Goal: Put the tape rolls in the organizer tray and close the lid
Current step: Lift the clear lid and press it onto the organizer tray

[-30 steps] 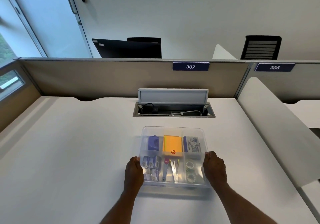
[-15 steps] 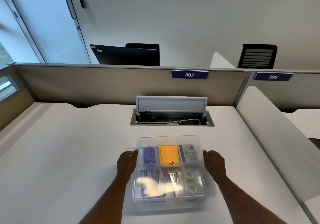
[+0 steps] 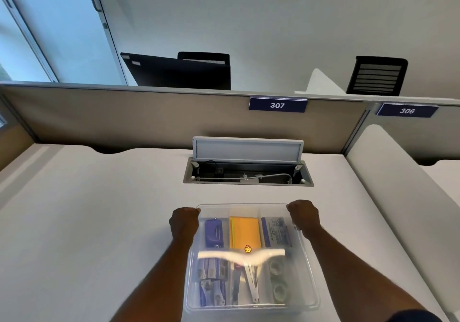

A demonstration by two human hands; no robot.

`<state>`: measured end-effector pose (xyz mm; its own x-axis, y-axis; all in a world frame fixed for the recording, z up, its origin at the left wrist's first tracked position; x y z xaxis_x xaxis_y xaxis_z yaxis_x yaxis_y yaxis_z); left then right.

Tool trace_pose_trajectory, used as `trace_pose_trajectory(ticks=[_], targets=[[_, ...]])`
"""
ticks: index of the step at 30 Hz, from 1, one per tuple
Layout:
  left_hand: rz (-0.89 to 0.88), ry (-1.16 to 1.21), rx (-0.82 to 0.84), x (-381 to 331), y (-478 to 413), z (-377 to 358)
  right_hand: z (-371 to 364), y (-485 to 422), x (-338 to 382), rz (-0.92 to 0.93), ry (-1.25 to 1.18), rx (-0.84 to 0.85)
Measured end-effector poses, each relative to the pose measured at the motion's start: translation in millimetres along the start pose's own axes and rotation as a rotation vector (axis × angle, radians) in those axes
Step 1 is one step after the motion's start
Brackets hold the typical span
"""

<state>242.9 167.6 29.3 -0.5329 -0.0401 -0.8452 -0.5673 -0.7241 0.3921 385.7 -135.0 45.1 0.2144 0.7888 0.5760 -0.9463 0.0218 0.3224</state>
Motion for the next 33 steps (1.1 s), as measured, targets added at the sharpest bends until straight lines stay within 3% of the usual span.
trace_pose_trajectory(ticks=[5,25,30,33], targets=[[-0.153,-0.139,-0.072,-7.5,2.3,-3.7,-4.1,3.8,-6.1,0.013,-0.060,-0.070],[-0.229,-0.148,-0.144,-9.5,1.6,-7.1,-5.8,6.5,-11.7,0.048,-0.106,-0.076],[-0.267,-0.183,-0.053,-12.3,10.6,-11.1,-1.4,10.1,-1.9,0.089,0.146,-0.110],[-0.399,-0.388,0.024,-13.8,15.2,-18.1,-5.7,21.2,7.4,0.156,0.418,-0.205]])
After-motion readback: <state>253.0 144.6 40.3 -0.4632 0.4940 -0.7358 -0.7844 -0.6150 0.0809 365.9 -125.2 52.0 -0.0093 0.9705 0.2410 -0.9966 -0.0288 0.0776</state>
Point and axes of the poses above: each hand's wrist, its own y-axis away from the middle knuckle, its own z-axis out of the back of the hand, x = y × z, the point moved 3 cm from there along -y, towards the middle knuckle, and after that the axes turned 7 degrees about y, right-handed, at the moved point
